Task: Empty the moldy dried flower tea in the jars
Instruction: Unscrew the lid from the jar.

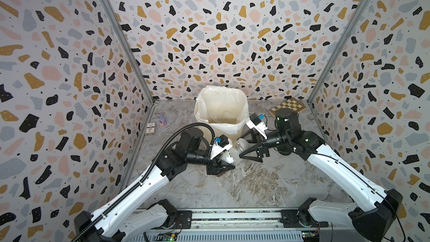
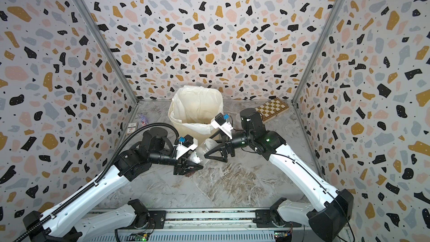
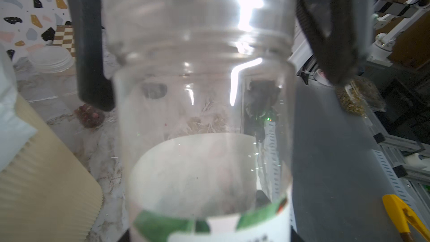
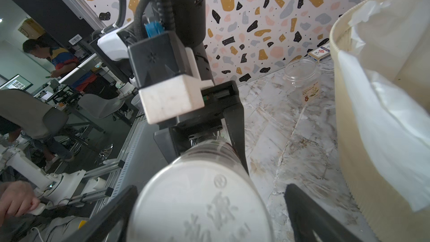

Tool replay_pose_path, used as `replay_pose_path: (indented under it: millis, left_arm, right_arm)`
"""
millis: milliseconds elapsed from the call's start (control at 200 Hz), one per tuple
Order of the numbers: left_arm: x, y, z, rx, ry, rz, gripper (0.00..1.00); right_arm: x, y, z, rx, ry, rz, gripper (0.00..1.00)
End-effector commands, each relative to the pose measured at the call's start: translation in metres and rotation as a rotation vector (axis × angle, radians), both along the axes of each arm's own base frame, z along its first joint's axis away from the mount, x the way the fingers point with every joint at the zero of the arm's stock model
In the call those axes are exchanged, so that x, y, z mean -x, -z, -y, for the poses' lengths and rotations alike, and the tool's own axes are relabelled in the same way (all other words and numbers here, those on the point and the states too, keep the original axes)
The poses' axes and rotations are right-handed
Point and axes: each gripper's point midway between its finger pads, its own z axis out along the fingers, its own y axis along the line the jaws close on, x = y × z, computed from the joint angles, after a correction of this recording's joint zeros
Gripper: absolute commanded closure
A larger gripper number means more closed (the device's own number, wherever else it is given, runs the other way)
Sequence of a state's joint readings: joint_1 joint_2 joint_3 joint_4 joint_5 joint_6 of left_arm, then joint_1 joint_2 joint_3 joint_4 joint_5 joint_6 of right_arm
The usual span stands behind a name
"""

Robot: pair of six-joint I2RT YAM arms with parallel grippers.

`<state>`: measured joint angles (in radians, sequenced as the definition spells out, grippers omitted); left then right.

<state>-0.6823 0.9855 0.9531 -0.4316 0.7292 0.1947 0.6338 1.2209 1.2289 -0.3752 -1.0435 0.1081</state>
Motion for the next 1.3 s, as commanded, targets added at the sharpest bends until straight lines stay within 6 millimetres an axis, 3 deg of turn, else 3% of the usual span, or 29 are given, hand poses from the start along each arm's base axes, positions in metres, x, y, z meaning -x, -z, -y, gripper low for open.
replay_pose_path:
  millis: [0,295,836,1086,1297]
  left_arm:
    - [-0.021,-0.006,-0.003,0.01,-0.097,0.136,0.44]
    - [-0.039,0.007,-0.012,-0.029,-0.201,0.184,0.45]
    - [-0.04,0.017,-0.013,-0.057,-0.208,0.161,0.46]
    - [-0.029,0.013,-0.009,-0.036,-0.155,0.132,0.46]
    - [-0.004,0.005,-0.003,0.011,-0.028,0.074,0.46]
  right_arm:
    - [-0.016,-0.01,-0.002,0.02,0.075,-0.053,0.01]
    - [-0.036,0.001,-0.007,0.076,0.167,-0.142,0.0]
    - [-0.039,0.009,-0.011,0.101,0.164,-0.154,0.23]
    - [-0.037,0.014,-0.01,0.112,0.148,-0.128,0.39]
    - [-0.024,0.012,-0.009,0.071,0.06,-0.063,0.46]
